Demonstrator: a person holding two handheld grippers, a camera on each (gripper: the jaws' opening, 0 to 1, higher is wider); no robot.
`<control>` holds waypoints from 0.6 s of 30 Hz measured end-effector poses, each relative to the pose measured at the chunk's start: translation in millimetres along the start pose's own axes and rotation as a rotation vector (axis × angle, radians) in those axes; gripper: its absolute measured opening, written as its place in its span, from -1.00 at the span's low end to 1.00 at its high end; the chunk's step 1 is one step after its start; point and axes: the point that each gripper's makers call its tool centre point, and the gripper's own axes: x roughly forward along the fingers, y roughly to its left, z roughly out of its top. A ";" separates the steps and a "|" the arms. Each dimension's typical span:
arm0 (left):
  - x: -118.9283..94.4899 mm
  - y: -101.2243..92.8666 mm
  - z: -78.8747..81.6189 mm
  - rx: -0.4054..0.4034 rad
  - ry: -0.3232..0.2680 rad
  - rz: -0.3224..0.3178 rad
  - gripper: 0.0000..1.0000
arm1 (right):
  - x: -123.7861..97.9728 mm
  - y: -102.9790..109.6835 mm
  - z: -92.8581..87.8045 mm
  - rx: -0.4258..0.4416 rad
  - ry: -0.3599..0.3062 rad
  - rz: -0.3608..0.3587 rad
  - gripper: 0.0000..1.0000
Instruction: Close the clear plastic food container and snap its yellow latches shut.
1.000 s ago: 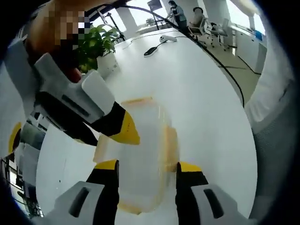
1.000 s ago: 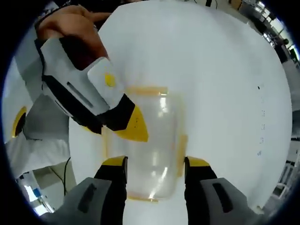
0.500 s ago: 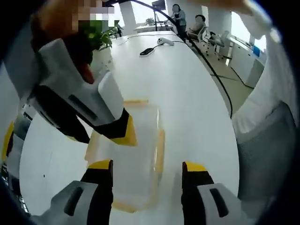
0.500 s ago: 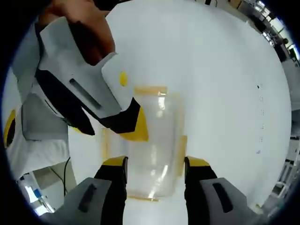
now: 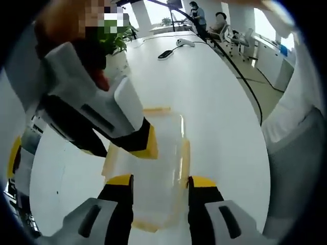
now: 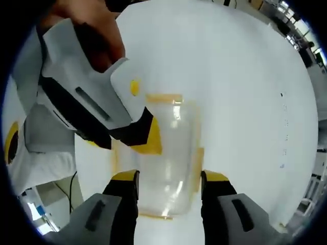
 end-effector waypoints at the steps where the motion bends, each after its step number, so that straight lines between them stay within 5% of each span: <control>1: 0.1 0.0 -0.1 0.002 0.001 0.003 -0.28 | -0.1 -0.1 0.0 -0.001 0.000 0.000 -0.09; 11: 4.5 -2.3 1.9 0.051 0.000 0.044 -0.27 | 0.6 -0.8 -0.8 0.001 -0.052 0.022 -0.10; 18: 7.5 -3.7 4.6 0.094 0.008 0.054 -0.31 | 2.3 0.0 0.0 0.003 -0.016 0.018 -0.10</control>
